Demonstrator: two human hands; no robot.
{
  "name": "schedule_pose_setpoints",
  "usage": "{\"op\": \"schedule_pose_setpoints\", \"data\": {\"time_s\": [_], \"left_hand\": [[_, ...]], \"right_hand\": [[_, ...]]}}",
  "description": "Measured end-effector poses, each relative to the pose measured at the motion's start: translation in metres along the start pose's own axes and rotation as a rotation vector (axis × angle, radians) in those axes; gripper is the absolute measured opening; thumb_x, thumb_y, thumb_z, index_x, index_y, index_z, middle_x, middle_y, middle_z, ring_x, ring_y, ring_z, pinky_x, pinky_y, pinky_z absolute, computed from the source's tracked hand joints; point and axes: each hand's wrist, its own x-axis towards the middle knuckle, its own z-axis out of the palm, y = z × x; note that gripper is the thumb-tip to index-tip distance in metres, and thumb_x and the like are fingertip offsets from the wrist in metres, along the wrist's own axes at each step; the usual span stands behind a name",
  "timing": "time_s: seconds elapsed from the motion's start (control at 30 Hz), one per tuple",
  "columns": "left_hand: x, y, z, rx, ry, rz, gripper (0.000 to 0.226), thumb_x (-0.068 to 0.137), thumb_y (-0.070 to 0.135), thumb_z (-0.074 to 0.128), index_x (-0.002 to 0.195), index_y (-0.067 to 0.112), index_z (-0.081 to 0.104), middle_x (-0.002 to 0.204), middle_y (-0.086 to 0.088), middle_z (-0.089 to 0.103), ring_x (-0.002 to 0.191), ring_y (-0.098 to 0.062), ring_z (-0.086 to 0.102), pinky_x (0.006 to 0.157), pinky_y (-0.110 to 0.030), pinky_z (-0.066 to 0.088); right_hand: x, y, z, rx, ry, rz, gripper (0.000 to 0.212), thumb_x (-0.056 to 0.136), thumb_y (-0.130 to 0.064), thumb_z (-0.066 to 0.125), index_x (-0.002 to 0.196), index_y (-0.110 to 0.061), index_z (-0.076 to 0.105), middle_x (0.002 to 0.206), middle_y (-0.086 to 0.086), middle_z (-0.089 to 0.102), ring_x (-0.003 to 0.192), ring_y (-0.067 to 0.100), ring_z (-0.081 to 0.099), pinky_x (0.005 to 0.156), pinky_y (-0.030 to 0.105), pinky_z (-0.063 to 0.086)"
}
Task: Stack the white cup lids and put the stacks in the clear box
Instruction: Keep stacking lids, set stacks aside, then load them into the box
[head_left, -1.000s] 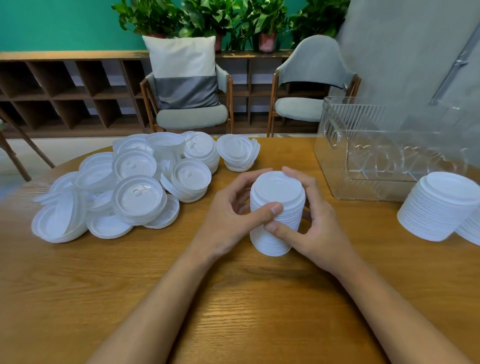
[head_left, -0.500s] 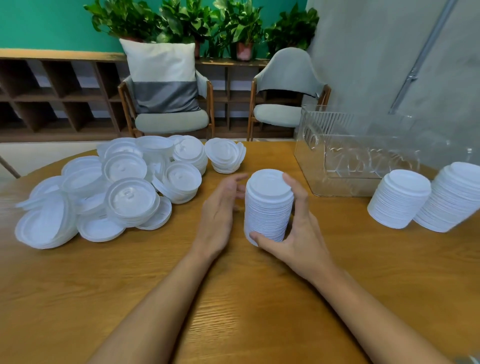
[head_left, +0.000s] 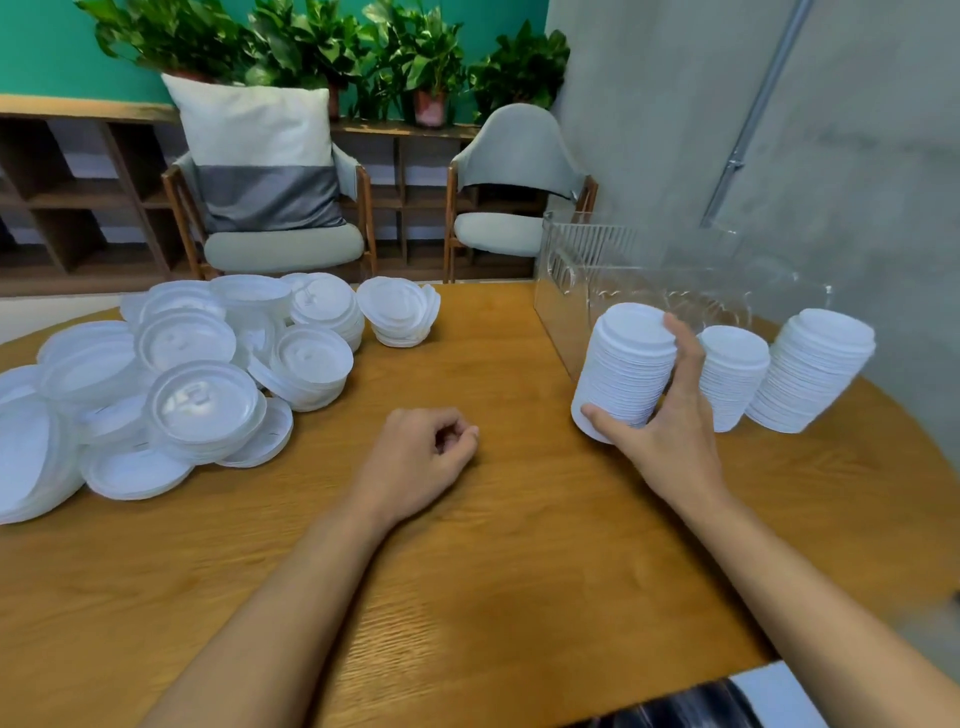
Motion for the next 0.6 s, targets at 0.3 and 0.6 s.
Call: {"op": "schedule_pose_setpoints", "data": {"time_s": [0.3, 0.6], "left_hand": [[0.001, -0.003, 0.001, 0.003, -0.016, -0.023, 0.027, 0.098, 0.028, 0.069, 0.071, 0.023, 0.068, 0.058, 0.006, 0.057, 0.058, -0.006, 0.049, 0.058, -0.020, 0.038], [0.002, -0.001, 0.000, 0.002, -0.010, -0.028, 0.026, 0.098, 0.027, 0.070, 0.073, 0.020, 0.072, 0.059, 0.001, 0.060, 0.057, -0.008, 0.050, 0.058, -0.019, 0.038]], "right_hand": [[0.011, 0.023, -0.008, -0.056, 0.061, 0.027, 0.116, 0.075, -0.026, 0.094, 0.159, -0.038, 0.015, 0.161, -0.011, 0.031, 0.141, 0.011, 0.035, 0.113, 0.044, 0.038], [0.006, 0.025, -0.008, -0.074, 0.049, 0.071, 0.129, 0.077, -0.035, 0.092, 0.164, -0.041, -0.003, 0.171, -0.008, 0.020, 0.152, 0.009, 0.022, 0.117, 0.039, 0.025]]}}
